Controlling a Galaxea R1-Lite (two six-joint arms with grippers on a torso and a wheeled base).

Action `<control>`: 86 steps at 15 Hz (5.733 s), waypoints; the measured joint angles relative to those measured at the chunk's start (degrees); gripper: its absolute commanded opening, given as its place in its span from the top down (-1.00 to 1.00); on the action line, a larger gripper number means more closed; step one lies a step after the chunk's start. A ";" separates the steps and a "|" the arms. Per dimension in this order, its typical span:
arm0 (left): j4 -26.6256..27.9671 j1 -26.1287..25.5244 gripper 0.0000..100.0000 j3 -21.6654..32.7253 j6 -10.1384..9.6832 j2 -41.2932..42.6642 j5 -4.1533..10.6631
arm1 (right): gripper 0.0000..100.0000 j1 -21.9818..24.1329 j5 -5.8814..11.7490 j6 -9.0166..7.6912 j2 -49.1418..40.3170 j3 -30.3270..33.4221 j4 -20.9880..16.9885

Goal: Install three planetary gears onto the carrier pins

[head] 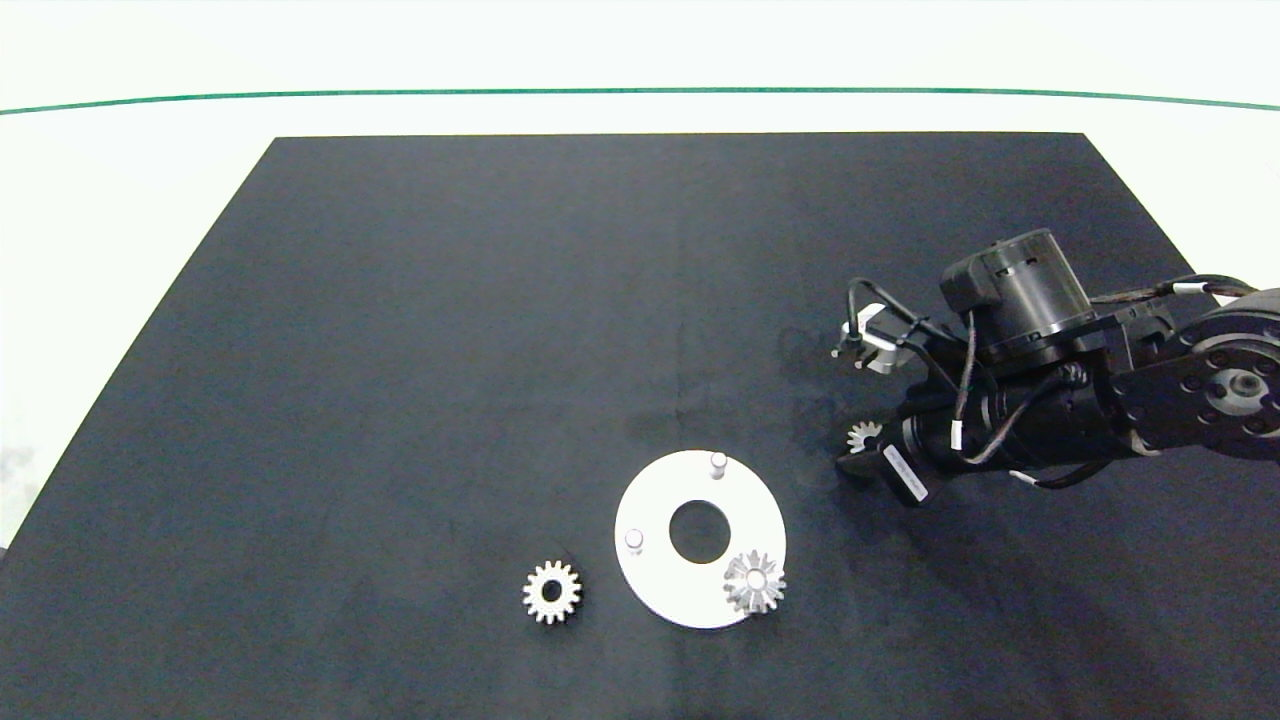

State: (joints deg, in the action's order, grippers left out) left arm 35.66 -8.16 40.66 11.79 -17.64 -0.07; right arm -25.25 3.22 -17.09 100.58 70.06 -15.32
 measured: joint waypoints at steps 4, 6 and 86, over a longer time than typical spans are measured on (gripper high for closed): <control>0.01 -0.02 -1.00 -0.15 0.00 0.04 0.02 | 0.62 -0.02 0.06 -0.13 -0.10 -0.02 -0.30; 0.01 -0.02 -1.00 -0.17 0.00 0.04 0.00 | 0.62 -0.09 0.16 -0.32 -0.59 0.45 -0.66; -0.66 -1.23 -1.00 -2.86 0.59 1.30 0.37 | -1.00 -17.86 12.57 1.17 -18.48 4.88 -6.80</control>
State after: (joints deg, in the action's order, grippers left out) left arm 35.00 -9.39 37.79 12.37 -16.34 0.29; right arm -43.11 15.79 -15.92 82.10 74.94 -22.13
